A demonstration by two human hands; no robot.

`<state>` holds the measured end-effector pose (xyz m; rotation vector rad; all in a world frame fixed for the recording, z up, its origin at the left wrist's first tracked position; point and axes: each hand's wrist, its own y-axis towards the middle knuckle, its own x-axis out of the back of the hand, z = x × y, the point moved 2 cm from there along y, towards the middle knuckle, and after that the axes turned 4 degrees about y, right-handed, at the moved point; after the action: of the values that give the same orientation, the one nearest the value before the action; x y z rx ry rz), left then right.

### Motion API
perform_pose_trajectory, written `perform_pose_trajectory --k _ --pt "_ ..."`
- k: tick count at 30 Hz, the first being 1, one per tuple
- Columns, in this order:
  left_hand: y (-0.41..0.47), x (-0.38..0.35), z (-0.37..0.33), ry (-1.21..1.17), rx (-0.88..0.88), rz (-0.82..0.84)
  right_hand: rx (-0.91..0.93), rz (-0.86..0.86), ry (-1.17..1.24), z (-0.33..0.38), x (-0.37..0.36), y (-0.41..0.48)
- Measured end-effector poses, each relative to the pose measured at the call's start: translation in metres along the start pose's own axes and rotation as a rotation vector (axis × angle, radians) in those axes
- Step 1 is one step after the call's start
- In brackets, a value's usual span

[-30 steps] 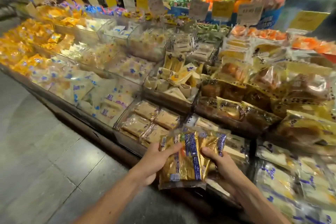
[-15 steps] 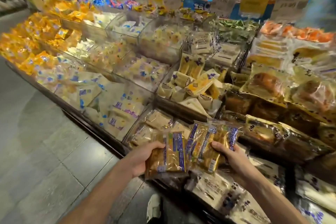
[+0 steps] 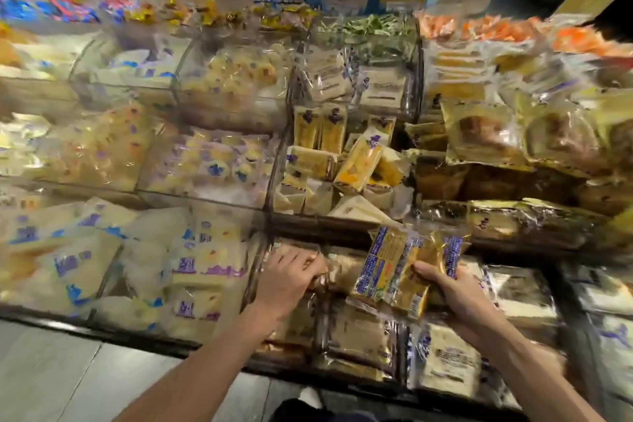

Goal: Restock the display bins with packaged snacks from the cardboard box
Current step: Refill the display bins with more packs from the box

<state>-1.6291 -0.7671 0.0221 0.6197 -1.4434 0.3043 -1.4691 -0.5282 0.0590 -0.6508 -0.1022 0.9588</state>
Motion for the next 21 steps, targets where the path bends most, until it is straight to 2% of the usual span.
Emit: perform_pose_trajectory --k 3,5,7,10,14,16,21 --pt "-0.003 -0.001 -0.004 0.039 -0.119 -0.266 0.011 -0.026 0.042 -0.005 -0.005 -0.010" --pt "-0.008 0.003 0.000 0.025 -0.138 -0.377 0.012 -0.058 0.063 -0.007 -0.010 -0.014" --pt "-0.008 0.002 0.009 0.067 -0.141 -0.415 0.006 -0.076 0.082 -0.009 -0.013 -0.016" --pt "-0.004 -0.019 0.029 0.099 -0.112 -0.333 -0.017 -0.070 0.062 -0.015 -0.021 -0.018" --pt "-0.011 -0.039 0.041 0.010 -0.073 0.000 -0.018 -0.090 0.013 -0.019 -0.027 -0.023" --pt "-0.015 -0.045 0.041 -0.024 -0.061 0.089 -0.006 -0.095 0.002 -0.019 -0.029 -0.025" --pt "-0.014 -0.061 0.040 0.006 -0.055 0.129 0.006 -0.097 0.031 -0.024 -0.028 -0.026"
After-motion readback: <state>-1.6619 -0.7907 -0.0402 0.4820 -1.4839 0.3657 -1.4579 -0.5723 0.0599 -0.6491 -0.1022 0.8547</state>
